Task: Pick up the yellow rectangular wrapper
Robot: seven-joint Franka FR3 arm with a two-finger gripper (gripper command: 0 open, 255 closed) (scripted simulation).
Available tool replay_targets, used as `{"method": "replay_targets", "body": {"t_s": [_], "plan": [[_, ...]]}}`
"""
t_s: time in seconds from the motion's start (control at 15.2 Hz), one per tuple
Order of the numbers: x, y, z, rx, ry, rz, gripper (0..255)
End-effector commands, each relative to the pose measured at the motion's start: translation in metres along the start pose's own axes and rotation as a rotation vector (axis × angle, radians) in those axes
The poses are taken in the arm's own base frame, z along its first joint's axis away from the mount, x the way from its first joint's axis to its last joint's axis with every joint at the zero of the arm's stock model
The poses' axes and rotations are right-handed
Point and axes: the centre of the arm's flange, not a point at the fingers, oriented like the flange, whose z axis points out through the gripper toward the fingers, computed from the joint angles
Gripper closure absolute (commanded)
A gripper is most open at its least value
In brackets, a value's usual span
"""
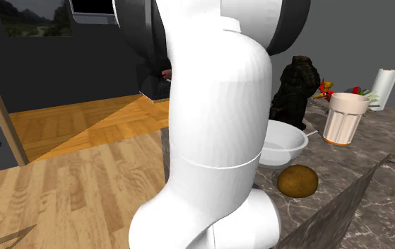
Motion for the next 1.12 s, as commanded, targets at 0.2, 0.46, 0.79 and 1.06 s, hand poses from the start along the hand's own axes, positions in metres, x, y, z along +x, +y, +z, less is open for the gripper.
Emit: {"method": "replay_targets", "body": {"t_s": [0.2, 0.46, 0.79, 1.06], "plan": [[0.061, 0.028, 0.015, 0.018, 0.012, 0.175, 0], [0.102, 0.058, 0.027, 0.032, 0.020, 0.313, 0], [0.148, 0.102, 0.041, 0.050, 0.031, 0.486, 0], [0.168, 0.126, 0.054, 0.059, 0.036, 0.570, 0]]}}
